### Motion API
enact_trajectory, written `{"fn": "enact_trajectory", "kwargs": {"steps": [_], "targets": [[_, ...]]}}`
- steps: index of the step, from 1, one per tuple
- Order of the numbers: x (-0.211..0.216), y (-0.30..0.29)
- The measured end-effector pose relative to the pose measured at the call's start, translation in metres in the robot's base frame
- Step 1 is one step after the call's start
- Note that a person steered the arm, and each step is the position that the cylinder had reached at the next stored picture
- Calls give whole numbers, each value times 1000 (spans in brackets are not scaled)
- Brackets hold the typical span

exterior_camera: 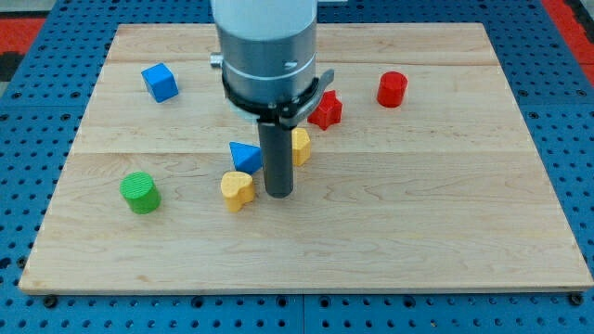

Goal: Push the yellow heart to the bottom left

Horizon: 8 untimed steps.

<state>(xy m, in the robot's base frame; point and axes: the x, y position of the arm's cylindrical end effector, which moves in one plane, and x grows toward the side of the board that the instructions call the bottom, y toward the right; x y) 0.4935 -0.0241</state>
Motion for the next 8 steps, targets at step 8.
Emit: {"fn": "enact_trajectory", "kwargs": {"steps": [8], "targets": [[39,-203]]}}
